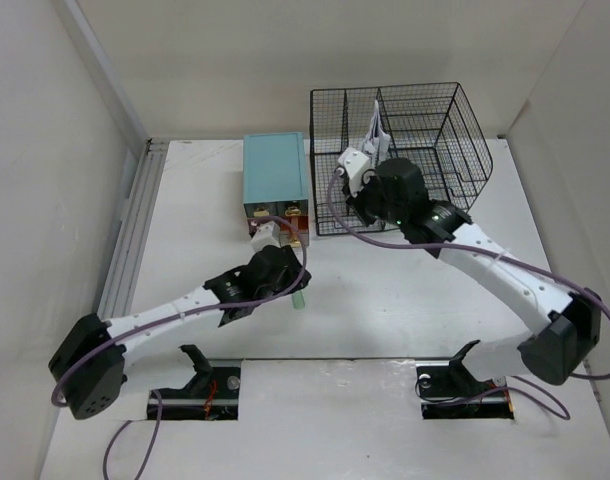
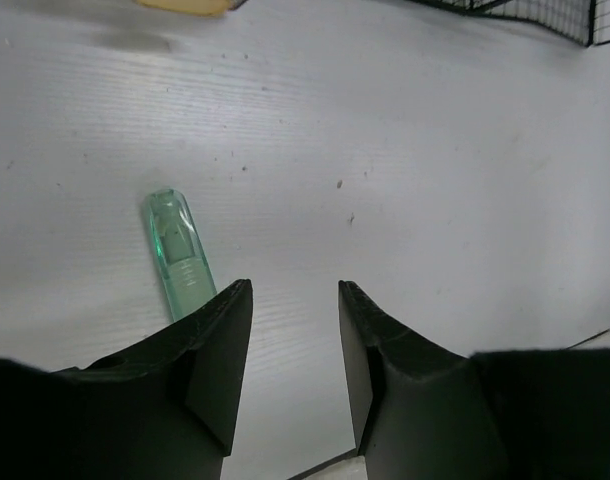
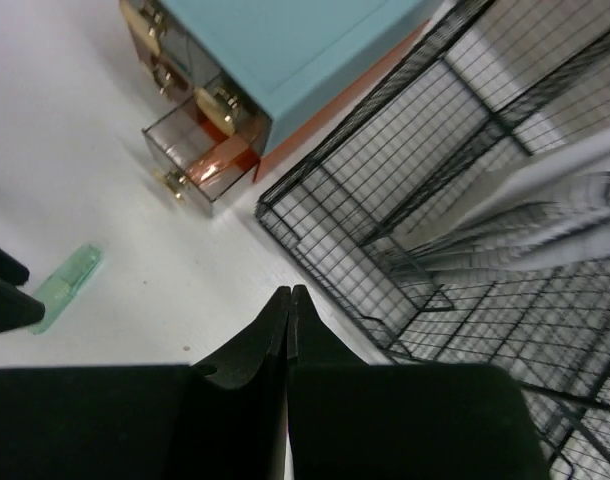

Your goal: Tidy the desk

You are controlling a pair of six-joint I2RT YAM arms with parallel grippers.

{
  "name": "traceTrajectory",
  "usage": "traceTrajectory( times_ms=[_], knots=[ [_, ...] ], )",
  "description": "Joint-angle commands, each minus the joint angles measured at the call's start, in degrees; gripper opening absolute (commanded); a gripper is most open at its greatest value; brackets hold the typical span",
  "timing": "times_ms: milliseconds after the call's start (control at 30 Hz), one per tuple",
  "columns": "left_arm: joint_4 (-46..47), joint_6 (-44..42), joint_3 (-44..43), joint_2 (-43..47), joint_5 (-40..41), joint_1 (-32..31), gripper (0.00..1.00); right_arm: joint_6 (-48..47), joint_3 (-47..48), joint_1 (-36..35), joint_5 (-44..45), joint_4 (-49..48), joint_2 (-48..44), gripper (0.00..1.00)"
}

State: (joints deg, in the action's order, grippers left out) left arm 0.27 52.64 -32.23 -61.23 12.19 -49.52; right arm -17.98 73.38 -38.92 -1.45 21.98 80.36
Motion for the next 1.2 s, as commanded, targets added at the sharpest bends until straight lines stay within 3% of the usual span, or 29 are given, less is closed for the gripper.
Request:
traceTrajectory(
  times_ms=[0,367,700,1167],
  knots=[
    [-7.9,1.0,-4.4,-3.7,1.4,-2.2,0.37,2.6,0.4,1.7,0.1,-4.0,-5.1,0.0],
    [-19.2,14.1,-7.2,-10.6,10.4,-7.3,0.33,3.7,-3.0,3.9,-3.8,-5.7,-11.9,0.0],
    [-32.1,19.4,-23.4,-27.4,14.3,-7.3,0.31,4.2,-3.5,3.9,-5.4,-5.7,-11.9,0.0],
    [-37.4,27.0,-22.2,-23.8,13.7,-12.8,0.37,4.7,-4.0,3.9,-6.5,-5.7,-12.4,0.0]
  ],
)
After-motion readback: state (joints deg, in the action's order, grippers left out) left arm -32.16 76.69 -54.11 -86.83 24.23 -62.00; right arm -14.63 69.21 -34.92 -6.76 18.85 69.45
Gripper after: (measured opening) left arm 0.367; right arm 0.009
